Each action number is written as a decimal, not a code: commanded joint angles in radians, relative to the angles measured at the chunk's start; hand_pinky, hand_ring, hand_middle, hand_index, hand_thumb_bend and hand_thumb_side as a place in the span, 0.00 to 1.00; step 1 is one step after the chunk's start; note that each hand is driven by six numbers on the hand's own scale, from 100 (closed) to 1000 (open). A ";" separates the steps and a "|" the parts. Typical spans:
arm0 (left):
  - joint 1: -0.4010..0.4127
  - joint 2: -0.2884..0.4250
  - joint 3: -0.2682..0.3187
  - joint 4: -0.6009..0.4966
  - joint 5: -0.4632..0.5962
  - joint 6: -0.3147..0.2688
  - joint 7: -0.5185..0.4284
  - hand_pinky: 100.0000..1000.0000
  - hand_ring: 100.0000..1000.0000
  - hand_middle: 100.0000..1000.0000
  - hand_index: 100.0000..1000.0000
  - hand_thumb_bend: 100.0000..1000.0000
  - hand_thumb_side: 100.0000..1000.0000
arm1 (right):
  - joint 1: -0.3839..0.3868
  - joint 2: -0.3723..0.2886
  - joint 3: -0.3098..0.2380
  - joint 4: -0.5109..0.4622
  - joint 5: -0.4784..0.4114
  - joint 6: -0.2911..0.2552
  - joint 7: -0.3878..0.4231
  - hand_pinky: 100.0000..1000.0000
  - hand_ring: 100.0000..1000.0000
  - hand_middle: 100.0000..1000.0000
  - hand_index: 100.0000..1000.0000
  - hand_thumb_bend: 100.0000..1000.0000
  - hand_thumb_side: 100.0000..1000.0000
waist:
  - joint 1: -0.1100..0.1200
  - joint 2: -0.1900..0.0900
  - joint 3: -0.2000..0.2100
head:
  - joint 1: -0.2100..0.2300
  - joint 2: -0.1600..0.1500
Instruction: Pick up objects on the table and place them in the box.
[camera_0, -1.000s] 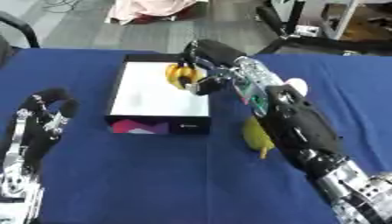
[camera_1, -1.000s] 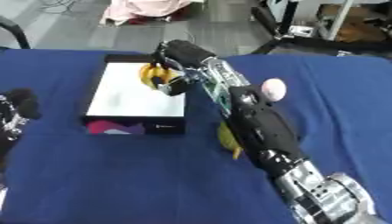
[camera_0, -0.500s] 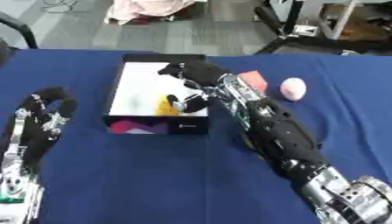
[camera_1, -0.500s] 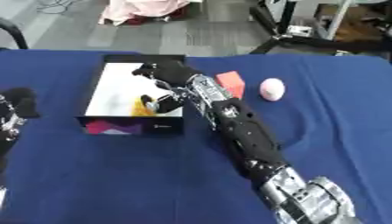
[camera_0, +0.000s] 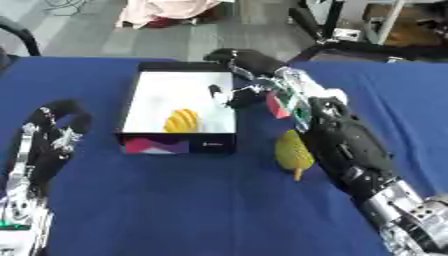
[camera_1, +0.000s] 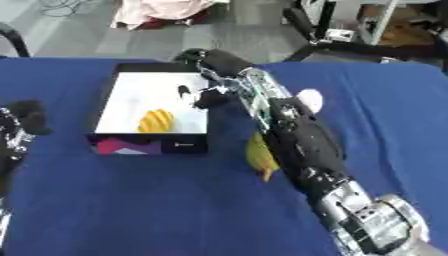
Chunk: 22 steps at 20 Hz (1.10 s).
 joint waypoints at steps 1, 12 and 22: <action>-0.004 0.016 0.009 -0.008 -0.003 0.000 0.007 0.60 0.86 0.60 0.71 0.73 0.57 | -0.035 -0.083 -0.034 0.030 -0.061 -0.001 0.145 0.95 0.93 0.98 1.00 0.00 0.50 | 0.001 -0.017 -0.004 | 0.011 -0.002; -0.007 0.017 0.009 -0.008 -0.003 0.000 0.007 0.60 0.86 0.61 0.71 0.73 0.58 | -0.025 -0.146 -0.099 0.137 0.073 0.071 0.168 1.00 1.00 1.00 1.00 0.00 0.26 | 0.001 -0.013 -0.007 | 0.022 -0.002; -0.016 0.011 0.007 -0.011 -0.002 -0.001 0.003 0.60 0.86 0.61 0.72 0.73 0.58 | -0.014 -0.145 -0.118 0.205 0.197 0.075 0.070 1.00 1.00 1.00 1.00 0.00 0.24 | 0.005 -0.001 0.003 | 0.017 -0.002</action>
